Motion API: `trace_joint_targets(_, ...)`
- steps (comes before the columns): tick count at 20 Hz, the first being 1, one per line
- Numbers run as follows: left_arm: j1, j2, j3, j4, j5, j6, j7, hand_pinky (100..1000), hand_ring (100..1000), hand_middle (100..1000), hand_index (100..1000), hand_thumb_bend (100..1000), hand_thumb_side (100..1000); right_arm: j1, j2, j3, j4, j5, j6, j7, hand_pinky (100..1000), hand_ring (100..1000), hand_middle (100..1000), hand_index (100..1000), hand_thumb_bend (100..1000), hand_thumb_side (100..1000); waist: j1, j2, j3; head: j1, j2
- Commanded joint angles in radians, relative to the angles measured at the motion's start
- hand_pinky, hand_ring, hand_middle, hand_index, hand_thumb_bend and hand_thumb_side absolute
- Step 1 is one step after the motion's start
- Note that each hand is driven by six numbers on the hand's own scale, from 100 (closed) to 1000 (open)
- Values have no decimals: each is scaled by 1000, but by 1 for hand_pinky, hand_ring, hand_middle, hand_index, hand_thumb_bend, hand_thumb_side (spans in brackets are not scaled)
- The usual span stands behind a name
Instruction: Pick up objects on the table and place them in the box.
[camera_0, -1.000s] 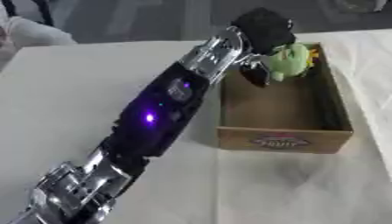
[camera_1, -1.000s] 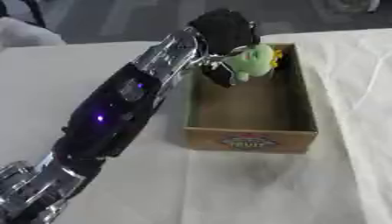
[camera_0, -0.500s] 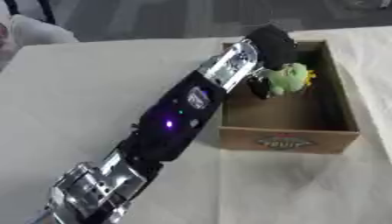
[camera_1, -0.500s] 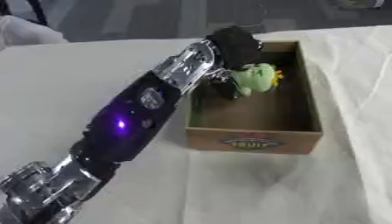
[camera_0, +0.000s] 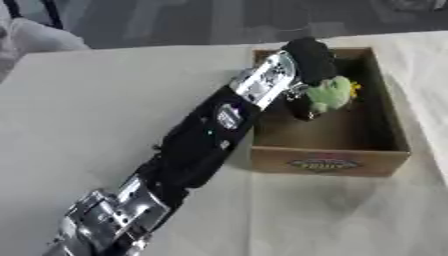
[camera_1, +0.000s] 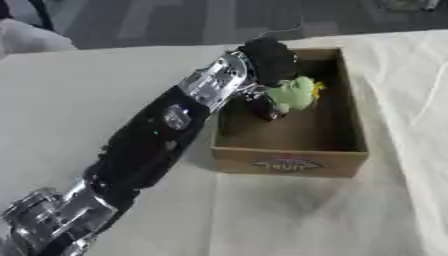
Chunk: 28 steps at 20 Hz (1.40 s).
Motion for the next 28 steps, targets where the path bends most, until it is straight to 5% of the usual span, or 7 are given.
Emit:
trace_joint_targets(1,-17,8,11,-13,-2,4,-3,801,877,791,824,164,841,-14,-12,-4,-14,-5,1,-6,784,823,702,733,100,1000,-5,-22,-1,4,-9)
trace_joint_targets(6,-12,12,15,-12,-16,9,-22,874,945,854,855,490,990,-10,-12,-5,-14,-4,5,-9,784,823,701,733,100,1000,-2,-26,1,1,-5)
trace_joint_targets(14,-3,19,23,-43,8,41,28,897,961,890,987,716,1000,-7,-14,-6,-14,-2,10,-14,784,823,701,733,100,1000,-2,-30,2,-6,-3)
trace_joint_targets(18,-5,32,32,-97,49,79,76,874,934,855,961,575,1000,-4,-16,-6,-14,-2,11,-16,784,823,701,733,100,1000,-2,-35,5,-10,2)
trace_joint_targets(23,3,70,59,-235,153,166,158,800,842,751,898,149,1000,2,-20,-9,-14,-1,12,-21,784,823,701,733,100,1000,-2,-42,16,-22,14)
trace_joint_targets(28,52,138,88,-452,420,306,298,661,709,606,837,100,1000,10,-28,-15,-14,4,15,-29,783,822,701,734,100,1000,-5,-52,37,-48,36)
